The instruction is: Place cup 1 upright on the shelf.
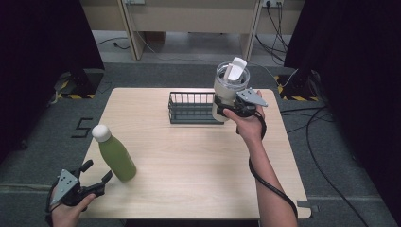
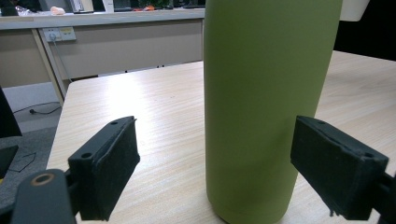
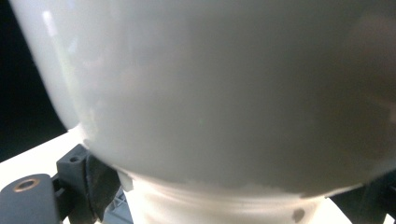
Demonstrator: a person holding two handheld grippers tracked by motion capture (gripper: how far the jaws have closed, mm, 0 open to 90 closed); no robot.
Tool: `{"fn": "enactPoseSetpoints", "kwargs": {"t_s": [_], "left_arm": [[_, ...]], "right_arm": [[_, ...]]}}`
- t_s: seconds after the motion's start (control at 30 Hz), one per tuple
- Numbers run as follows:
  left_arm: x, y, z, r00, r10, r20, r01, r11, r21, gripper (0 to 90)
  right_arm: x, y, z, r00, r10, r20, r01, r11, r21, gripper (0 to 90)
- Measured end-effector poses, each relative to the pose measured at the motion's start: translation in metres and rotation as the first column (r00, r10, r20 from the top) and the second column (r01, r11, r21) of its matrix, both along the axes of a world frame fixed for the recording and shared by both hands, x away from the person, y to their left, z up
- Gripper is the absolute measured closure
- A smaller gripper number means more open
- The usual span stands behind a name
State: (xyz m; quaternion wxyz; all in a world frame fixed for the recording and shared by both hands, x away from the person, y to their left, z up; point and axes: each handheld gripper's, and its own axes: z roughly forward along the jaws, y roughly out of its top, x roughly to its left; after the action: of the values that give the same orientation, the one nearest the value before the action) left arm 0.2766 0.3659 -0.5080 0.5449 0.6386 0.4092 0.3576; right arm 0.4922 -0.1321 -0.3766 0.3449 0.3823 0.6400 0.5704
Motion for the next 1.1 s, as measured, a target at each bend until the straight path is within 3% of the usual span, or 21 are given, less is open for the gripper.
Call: {"fn": "enactPoseSetpoints", "kwargs": {"t_s": [1.1], "left_arm": [[0.0,0.0,0.0,1.0,0.0,0.0,0.0,1.0,0.007,14.2]], "right_arm": [[0.039,0.01,0.016,0.999,-0.044,-0.007,0.044,0.999,-0.007,10.3]]}}
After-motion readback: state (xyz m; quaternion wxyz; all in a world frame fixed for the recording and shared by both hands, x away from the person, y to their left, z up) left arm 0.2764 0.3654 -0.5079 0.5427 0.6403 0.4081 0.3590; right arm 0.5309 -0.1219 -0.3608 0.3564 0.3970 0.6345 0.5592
